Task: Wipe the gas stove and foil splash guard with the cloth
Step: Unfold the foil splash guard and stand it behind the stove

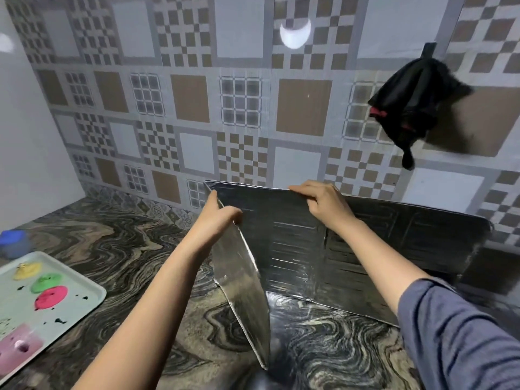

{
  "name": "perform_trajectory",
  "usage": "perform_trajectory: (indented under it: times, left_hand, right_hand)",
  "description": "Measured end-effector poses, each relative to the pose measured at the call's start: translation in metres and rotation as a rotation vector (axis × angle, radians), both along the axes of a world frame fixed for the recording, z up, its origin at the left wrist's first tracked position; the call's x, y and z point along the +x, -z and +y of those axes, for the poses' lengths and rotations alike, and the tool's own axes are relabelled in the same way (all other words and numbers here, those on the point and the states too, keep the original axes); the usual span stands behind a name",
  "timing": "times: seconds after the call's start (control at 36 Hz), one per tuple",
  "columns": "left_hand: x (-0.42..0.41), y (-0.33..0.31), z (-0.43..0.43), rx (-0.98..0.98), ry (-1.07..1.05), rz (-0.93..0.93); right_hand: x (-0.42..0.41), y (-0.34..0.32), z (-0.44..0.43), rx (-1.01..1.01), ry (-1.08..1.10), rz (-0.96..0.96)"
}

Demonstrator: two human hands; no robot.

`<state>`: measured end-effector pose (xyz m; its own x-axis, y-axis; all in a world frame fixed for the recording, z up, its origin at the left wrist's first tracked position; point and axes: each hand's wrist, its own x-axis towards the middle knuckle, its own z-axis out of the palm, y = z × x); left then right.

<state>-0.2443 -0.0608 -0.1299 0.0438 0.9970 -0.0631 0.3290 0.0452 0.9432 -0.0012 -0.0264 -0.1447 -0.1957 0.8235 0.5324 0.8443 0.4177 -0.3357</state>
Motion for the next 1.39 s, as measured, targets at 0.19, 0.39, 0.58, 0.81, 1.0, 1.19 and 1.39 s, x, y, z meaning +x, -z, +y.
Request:
perform_trajectory:
  times: [0.19, 0.39, 0.58, 0.81, 1.0, 1.19, 1.39]
  left_hand:
    - [0.000, 0.002, 0.010, 0.044, -0.086, -0.021]
    - [-0.016, 0.015, 0.017, 0.064, -0.055, -0.115]
    - [-0.024, 0.023, 0.022, 0.087, -0.001, -0.249]
    - [0.000, 0.015, -0.001, 0.086, 0.210, -0.402]
    - [0.030, 0.015, -0.008, 0.070, 0.337, -0.443]
    - [0.067, 0.015, -0.016, 0.059, 0.438, -0.481]
    - [0.109, 0.010, -0.031, 0.049, 0.550, -0.484]
  right_hand:
    - [-0.002, -0.002, 0.007, -0.050, -0.092, 0.006]
    - [0.005, -0.013, 0.018, -0.103, -0.113, 0.049]
    - [0.009, -0.008, 0.021, -0.136, -0.103, 0.116]
    - [0.042, -0.011, 0.009, -0.145, 0.092, 0.204]
    - [0.088, -0.013, -0.017, -0.157, 0.193, 0.275]
    - [0.129, -0.016, -0.050, -0.120, 0.279, 0.277]
    - [0.172, -0.020, -0.085, -0.069, 0.338, 0.258]
